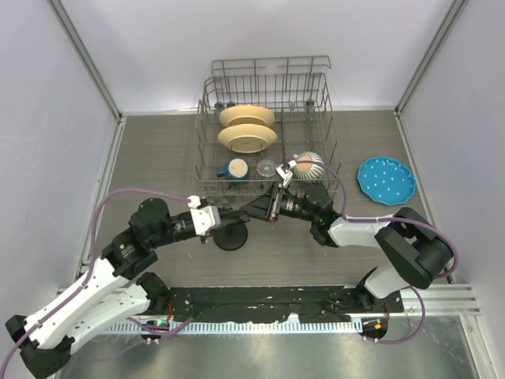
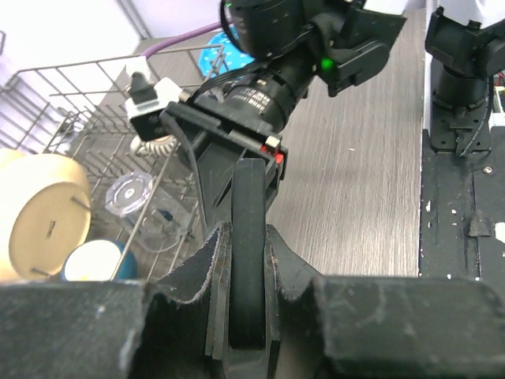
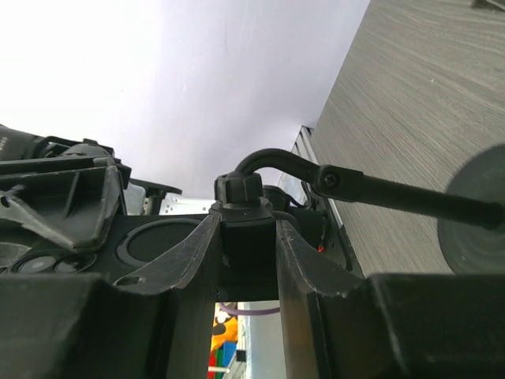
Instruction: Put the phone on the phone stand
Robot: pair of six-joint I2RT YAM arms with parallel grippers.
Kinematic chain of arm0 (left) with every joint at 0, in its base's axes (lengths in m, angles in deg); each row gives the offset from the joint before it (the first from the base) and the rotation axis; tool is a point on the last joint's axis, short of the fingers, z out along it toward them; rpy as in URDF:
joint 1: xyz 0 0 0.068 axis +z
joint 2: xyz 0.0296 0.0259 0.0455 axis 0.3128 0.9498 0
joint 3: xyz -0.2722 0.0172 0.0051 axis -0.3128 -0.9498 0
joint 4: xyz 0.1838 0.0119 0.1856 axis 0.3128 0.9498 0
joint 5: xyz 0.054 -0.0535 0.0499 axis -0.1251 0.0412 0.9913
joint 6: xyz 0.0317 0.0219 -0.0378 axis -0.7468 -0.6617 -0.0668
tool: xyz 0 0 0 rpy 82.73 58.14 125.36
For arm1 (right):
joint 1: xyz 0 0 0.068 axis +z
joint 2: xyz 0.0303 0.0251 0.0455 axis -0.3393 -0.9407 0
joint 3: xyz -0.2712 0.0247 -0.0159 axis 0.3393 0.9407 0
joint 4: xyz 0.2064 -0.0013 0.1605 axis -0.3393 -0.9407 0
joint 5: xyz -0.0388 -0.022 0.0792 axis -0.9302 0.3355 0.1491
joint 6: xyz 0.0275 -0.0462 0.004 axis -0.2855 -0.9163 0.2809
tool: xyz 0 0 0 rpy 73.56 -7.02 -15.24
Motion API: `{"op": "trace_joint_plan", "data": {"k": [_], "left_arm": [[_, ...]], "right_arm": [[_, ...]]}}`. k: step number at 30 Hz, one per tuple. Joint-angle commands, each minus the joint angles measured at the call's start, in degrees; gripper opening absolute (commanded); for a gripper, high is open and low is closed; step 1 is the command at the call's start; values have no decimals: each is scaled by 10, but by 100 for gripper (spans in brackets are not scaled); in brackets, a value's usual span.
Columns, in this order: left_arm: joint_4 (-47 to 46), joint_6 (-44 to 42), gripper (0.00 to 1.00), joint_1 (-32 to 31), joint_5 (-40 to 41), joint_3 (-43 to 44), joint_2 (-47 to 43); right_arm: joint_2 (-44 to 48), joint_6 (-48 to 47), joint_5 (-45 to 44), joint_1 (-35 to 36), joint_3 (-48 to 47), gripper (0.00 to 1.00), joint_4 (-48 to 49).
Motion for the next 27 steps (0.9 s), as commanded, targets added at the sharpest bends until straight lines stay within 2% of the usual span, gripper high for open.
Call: {"op": "trace_joint_plan", "data": {"k": [1, 3, 8, 10, 11, 16, 17, 18, 19, 22, 23, 25, 26, 27], "left_arm": [[2, 28, 0, 3, 82, -17, -77], [25, 34, 0, 3, 99, -24, -91], [64, 31, 0, 3, 196, -18, -107], [84, 35, 0, 3, 208, -4, -102], [96, 34, 0, 2, 189, -2, -99], [80, 65, 0, 3, 115, -13, -115], [64, 71, 0, 2, 102, -16, -120], [57, 75, 0, 2, 82, -24, -133], [47, 83, 0, 2, 73, -25, -137], [11, 110, 0, 3, 32, -24, -144], [-14, 132, 0, 3, 25, -19, -144], [-33, 144, 0, 3, 13, -14, -133], [-52, 157, 0, 2, 13, -8, -129], [-59, 163, 0, 2, 20, -4, -126]], "right_arm": [[37, 6, -80, 9, 15, 1, 91], [32, 34, -101, 12, 28, 1, 147], [49, 34, -134, 12, 40, 1, 130], [54, 31, -138, 12, 42, 1, 118], [54, 23, -134, 13, 37, 1, 107], [91, -63, -109, 18, 7, 1, -27], [106, -114, -115, 18, 5, 1, -58], [118, -143, -120, 18, -6, 1, -141], [139, -175, -121, 18, -14, 2, -177], [167, -262, -130, 18, -29, 11, -272], [180, -278, -126, 18, -33, 18, -289], [192, -337, -123, 18, -50, 25, -344], [200, -358, -117, 18, -57, 35, -359], [204, -399, -116, 18, -68, 40, -390]]}}
